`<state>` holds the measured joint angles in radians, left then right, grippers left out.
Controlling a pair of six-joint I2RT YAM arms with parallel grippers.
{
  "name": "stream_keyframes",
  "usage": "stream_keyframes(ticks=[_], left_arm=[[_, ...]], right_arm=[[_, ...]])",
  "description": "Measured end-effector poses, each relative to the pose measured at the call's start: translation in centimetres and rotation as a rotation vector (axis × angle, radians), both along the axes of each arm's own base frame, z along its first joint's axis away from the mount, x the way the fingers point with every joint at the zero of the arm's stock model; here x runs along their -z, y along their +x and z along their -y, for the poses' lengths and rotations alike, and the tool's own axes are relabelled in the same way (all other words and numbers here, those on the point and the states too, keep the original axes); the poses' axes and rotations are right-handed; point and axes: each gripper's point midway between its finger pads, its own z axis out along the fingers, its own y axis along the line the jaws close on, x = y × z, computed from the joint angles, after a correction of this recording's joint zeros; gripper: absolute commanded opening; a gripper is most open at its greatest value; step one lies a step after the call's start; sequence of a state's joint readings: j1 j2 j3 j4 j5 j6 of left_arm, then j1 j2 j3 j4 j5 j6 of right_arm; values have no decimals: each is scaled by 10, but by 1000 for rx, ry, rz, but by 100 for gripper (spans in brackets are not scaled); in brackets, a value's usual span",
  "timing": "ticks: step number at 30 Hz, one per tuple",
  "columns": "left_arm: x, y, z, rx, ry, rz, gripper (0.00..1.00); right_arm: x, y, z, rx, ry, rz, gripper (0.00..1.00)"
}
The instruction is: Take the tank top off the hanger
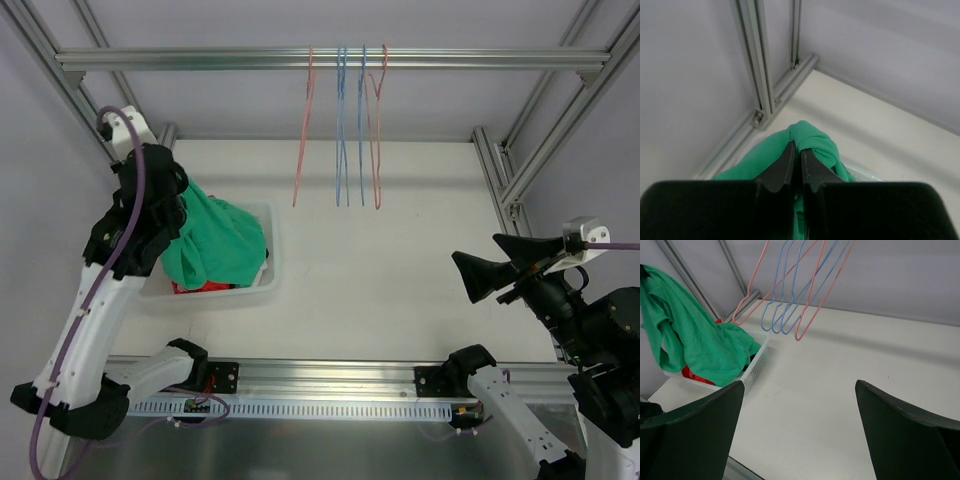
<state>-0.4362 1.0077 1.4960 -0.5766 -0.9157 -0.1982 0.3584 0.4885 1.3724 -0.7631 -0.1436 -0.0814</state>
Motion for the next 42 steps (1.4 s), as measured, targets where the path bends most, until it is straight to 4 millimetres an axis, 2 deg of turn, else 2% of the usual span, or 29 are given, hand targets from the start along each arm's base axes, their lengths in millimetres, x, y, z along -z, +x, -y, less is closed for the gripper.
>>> stream_keyframes(ticks=[3,4,7,13,15,18,21,26,31,36,40,41,42], left_arm=[[45,27,0,-30,-36,-97,0],[66,33,1,-41,-63,-128,0],[126,35,-4,-78,-142,-226,0],[210,40,-23,-224,-336,-327,0],[246,33,-26,-284,-385,-368,0],[296,11,-27,-373,-446,-424,0],[326,2,-33,-464,-476,-473,0],[350,14,-42,-509,-420,-573,0],[349,39,-42,-387,-321,-622,0],[348,56,-30,-162,-246,-604,0],[344,69,-21,-57,-221,-595,0],[342,70,-20,-49,-223,-590,6],[340,70,-20,-48,-225,-585,32]], right_arm=[[3,2,-1,-3,-3,-6,100],[5,3,-1,-3,-4,-10,100],[12,6,-3,-3,-11,-29,99],[25,12,-5,-5,-23,-60,99],[32,14,-6,-5,-29,-74,99],[41,17,-7,-5,-37,-96,100],[50,20,-10,-14,-43,-115,100],[66,24,-14,-27,-54,-148,100],[72,25,-15,-29,-58,-158,100],[73,25,-16,-37,-57,-157,99],[73,23,-18,-48,-55,-156,99],[73,23,-18,-48,-55,-155,99],[73,23,-17,-48,-55,-153,99]])
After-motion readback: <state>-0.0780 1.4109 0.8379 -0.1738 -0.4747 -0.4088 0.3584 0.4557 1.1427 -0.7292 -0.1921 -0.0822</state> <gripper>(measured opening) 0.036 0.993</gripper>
